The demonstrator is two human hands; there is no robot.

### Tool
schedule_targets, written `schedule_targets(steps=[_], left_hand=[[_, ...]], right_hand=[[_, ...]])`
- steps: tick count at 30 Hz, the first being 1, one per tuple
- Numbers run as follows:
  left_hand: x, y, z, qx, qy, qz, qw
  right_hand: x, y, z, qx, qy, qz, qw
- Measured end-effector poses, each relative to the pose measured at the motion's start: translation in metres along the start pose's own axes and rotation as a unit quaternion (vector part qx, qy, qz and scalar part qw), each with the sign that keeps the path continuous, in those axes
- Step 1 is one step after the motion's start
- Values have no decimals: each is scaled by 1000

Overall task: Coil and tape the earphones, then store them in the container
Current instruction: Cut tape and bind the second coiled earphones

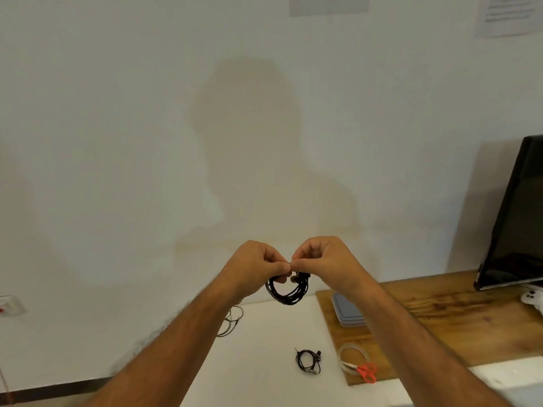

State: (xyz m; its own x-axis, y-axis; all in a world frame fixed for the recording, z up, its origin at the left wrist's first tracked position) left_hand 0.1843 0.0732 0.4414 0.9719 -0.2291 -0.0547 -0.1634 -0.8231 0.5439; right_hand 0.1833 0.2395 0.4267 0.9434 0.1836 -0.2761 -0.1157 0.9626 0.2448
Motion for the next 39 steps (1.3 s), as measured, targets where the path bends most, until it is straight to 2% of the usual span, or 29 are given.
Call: schedule_targets(steps=[3,8,16,26,39], left_hand=[[0,-5,6,-23,-5,-15,1000],[2,-11,18,33,46,-8,998],[8,-11,42,53,55,-17,997],[13,-20,110,131,125,-11,983],[-21,-77,240,143,225,6,964]], right_hand=[[0,-1,-8,-4,-24,11,1000],[3,-11,-17,70,20,28,997],[-1,-23,-28,105,10,57,993],[-2,-70,-75,204,14,45,978],[-4,-108,-218,130,-128,27,983]])
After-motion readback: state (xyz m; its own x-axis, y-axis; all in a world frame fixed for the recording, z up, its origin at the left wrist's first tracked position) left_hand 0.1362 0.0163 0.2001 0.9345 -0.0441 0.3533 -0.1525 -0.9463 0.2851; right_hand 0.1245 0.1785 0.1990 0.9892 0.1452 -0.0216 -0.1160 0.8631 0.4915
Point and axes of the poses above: each hand's wrist, its own x-axis away from the middle knuckle, its own y-axis out of the back of the hand, z = x × y, the point moved 3 cm from there along -x, towards the middle knuckle
